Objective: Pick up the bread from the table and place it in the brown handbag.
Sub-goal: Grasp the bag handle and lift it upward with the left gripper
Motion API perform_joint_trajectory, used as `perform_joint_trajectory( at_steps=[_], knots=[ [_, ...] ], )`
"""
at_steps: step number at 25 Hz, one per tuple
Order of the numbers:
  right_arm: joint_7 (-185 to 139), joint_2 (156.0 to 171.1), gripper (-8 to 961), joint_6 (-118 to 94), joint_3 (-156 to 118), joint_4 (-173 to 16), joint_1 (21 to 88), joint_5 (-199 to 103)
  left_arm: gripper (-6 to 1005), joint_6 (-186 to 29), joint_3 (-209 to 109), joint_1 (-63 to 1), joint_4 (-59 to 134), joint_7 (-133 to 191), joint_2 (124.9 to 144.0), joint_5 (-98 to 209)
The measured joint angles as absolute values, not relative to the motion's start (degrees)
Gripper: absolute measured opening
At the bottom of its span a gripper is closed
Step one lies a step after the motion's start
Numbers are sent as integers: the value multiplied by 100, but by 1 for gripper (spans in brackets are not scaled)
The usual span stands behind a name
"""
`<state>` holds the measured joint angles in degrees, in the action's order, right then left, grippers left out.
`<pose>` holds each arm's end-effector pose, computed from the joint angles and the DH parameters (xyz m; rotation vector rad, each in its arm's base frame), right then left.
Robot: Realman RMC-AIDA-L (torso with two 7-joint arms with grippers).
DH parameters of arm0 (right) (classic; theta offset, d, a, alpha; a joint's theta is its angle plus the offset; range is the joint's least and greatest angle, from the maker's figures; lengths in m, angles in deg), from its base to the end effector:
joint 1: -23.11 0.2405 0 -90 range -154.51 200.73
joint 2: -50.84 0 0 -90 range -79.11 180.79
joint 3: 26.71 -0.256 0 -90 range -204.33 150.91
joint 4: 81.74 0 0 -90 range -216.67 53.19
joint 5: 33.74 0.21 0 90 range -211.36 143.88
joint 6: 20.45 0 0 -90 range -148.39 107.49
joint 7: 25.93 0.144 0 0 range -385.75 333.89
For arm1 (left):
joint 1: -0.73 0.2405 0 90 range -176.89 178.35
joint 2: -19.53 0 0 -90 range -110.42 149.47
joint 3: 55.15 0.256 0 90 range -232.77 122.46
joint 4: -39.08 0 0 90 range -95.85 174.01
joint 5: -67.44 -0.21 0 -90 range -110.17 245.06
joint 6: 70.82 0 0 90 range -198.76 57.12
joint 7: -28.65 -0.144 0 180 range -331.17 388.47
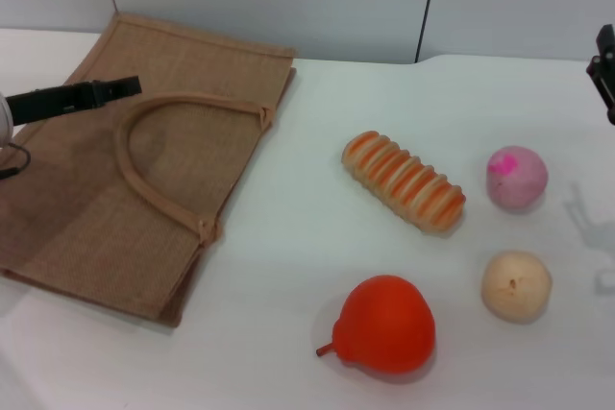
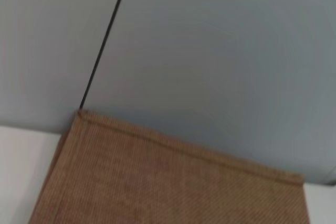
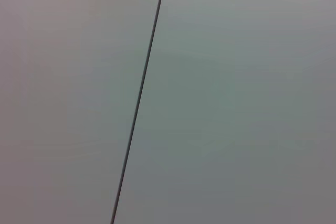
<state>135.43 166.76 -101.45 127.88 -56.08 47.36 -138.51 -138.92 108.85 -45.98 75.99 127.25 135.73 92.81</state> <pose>0.2699 0.3206 -0.0114 -1.4871 0.1763 0.7297 -0.3270 0.4025 0.0699 -1.9524 -1.2732 -0.5612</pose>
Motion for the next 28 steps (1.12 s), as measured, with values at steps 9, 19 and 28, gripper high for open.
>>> perform_joint_trajectory(
  at_steps=[9,19,28],
  knots=[
    [13543,16676,885,-10101,12788,-5614,4732,-13851,609,-13690,10884,-5148,8296,13838,13573,7611],
    [13543,16677,885,-10068,12763,-5616,4736,-13851,608,-13692,10885,-5404,8350,13925,13586,6937],
    [13543,16676,885,-10068,12753,-5616,4737,-13851,607,-13382,10884,-5416,7937,13702,13574,6958]
  ],
)
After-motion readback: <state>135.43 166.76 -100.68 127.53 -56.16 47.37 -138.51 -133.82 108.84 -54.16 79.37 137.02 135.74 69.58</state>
